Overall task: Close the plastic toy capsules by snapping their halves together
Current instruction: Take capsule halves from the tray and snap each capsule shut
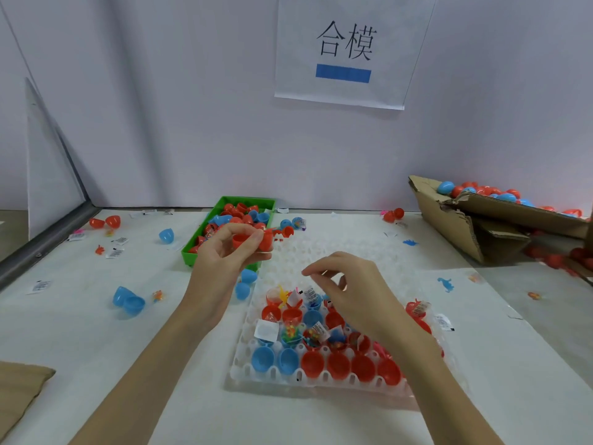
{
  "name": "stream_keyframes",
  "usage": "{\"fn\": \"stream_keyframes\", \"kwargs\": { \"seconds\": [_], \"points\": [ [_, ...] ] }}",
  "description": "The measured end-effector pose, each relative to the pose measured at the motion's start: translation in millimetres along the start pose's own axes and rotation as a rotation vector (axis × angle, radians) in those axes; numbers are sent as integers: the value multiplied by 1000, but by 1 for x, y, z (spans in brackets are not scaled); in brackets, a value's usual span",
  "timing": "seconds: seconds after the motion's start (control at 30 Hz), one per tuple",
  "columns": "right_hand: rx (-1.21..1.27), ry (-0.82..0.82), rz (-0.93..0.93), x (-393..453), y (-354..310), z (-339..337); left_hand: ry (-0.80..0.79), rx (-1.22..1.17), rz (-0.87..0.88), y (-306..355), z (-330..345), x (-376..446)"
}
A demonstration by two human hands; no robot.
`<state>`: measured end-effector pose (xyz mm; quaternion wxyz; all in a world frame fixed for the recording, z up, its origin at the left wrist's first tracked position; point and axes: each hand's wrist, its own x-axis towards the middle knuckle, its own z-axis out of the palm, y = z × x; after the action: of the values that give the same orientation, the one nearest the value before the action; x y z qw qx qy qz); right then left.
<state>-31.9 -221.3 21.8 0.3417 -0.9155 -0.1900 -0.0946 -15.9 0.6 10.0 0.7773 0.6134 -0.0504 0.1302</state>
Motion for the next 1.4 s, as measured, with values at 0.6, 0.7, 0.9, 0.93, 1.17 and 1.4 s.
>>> {"fn": "stream_keyframes", "kwargs": {
  "seconds": [0.6, 0.7, 0.9, 0.93, 1.17, 1.4],
  "points": [
    [577, 215, 23, 1, -10, -5, -259, 227, 78, 7, 12, -14],
    [561, 227, 11, 0, -13, -1, -307, 287, 132, 9, 21, -19],
    [557, 246, 13, -2, -11, -1, -306, 317, 200, 8, 25, -23],
    [555, 256, 12, -2, -11, -1, -290, 325, 203, 8, 25, -23],
    [396, 344, -27, -4, -16, 7, -242, 380, 244, 3, 26, -22],
    [299, 375, -100, -7, -18, 15, -211, 472, 318, 1, 25, -22]
  ]
}}
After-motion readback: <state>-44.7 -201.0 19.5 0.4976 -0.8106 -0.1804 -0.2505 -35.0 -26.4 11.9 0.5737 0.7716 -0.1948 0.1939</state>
